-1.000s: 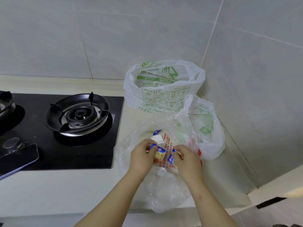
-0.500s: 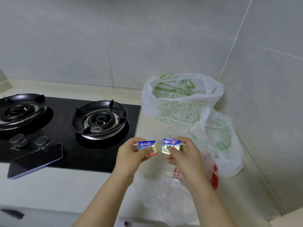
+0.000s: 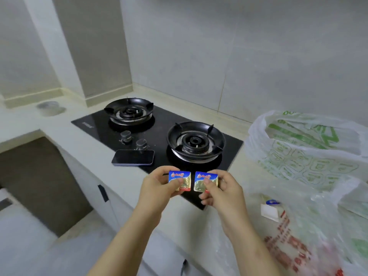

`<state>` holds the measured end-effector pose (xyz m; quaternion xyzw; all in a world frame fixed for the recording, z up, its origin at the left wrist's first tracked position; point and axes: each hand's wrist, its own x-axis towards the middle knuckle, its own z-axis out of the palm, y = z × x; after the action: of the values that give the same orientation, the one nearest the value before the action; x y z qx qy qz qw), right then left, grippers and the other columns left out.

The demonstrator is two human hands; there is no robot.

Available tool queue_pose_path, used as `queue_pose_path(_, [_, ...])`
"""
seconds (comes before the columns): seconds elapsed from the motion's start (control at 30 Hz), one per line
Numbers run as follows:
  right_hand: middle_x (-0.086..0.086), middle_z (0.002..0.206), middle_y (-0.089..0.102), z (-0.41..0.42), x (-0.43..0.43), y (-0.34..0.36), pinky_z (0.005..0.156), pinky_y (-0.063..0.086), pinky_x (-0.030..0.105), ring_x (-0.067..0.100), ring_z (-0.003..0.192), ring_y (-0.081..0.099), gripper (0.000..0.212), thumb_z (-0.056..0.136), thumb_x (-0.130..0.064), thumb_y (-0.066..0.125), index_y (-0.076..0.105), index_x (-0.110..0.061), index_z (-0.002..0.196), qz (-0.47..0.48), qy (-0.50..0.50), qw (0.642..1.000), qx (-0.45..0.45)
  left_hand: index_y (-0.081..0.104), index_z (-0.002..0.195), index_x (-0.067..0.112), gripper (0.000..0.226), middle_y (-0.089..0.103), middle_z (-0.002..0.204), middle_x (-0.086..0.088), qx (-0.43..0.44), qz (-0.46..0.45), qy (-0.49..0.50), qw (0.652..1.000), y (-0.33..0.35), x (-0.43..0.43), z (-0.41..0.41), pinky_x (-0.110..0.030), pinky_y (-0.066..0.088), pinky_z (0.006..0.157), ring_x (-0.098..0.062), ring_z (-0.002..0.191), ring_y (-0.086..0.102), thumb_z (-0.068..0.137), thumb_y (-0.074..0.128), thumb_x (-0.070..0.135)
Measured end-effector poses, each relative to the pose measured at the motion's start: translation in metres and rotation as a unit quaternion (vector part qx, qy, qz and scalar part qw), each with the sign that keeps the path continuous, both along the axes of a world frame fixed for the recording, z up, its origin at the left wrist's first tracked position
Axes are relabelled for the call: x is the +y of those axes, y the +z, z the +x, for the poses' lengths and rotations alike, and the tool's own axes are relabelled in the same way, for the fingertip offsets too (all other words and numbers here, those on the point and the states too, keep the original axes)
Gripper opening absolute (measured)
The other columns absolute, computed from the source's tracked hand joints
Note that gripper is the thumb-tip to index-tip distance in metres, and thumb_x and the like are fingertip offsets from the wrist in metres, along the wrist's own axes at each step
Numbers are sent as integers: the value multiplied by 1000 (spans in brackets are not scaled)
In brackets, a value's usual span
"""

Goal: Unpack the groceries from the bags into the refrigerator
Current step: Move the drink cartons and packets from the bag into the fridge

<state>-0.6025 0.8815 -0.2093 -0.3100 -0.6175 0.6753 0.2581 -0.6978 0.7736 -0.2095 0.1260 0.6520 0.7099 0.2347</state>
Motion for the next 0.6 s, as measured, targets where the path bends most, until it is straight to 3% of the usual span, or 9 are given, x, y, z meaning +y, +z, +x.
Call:
queue_pose_path(0.27, [12,82,67,-25,-63,-3,48,47,21,8,48,56,13,90,-7,58,59,-17,98,29,215,976,-34,63,94,14,16,70,88,-10,-19,-21,182,983,-1,-88,26,-22,55,58,-19,79,70,81,69,6])
queue_pose_path(0.6, [5,79,67,-39,-207,15,48,48,20,4,48,55,11,91,-11,57,57,-21,94,63,457,887,-5,59,96,15,19,67,87,-9,-4,4,414,910,24,-236,82,-24,57,58,-18,74,69,82,67,5])
